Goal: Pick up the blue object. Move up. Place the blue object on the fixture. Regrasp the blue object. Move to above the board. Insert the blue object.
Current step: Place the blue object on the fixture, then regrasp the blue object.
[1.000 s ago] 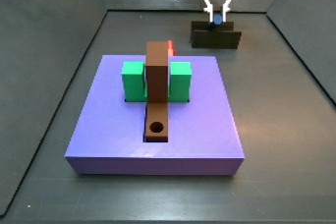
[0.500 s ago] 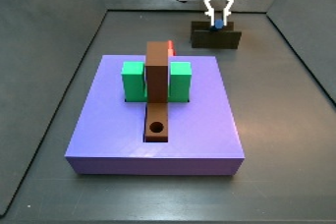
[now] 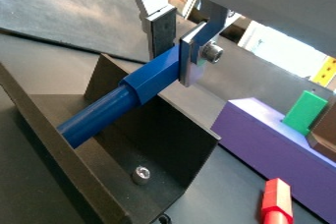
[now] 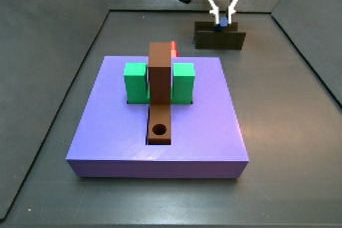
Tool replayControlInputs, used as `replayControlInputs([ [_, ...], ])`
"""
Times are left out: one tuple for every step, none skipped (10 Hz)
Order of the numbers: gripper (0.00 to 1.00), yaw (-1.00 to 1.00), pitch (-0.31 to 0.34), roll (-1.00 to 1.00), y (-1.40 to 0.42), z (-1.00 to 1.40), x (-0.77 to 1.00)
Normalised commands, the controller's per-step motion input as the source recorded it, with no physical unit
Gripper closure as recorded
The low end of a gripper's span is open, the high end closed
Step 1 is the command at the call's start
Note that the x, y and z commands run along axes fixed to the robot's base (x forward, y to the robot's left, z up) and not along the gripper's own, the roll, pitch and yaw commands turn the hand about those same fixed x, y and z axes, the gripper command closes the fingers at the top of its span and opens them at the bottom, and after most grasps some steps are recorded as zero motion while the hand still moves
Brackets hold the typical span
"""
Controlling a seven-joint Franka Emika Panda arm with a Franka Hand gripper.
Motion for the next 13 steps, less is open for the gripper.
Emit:
replayControlInputs([
  [1.00, 0.00, 0.000, -0.34, 0.10, -0.09, 0.05],
  [1.00, 0.00, -0.011, -0.33, 0.04, -0.13, 0.06],
  [1.00, 0.00, -0.049, -0.27, 0.00, -0.18, 0.03],
  [1.00, 0.00, 0.000, -0.25, 0.00, -0.07, 0.05],
  [1.00, 0.00, 0.000, -0.25, 0.00, -0.08, 0.06],
  [1.00, 0.00, 0.000, -0.21, 0.00, -0.11, 0.03],
  [1.00, 0.00, 0.000, -0.23, 0.01, -0.06, 0.02],
  [1.00, 0.00, 0.000, -0.12, 0.03, -0.08, 0.00],
  [1.00, 0.00, 0.000, 0.00, 0.00, 0.00, 0.00],
  [0.00, 0.00, 0.000, 0.00, 0.00, 0.00, 0.00],
  [0.00, 0.00, 0.000, 0.00, 0.00, 0.00, -0.03],
  [0.00, -0.13, -0.409, 1.00, -0.20, 0.40, -0.59],
  [0.00, 0.04, -0.023, 1.00, 0.00, 0.38, 0.00],
])
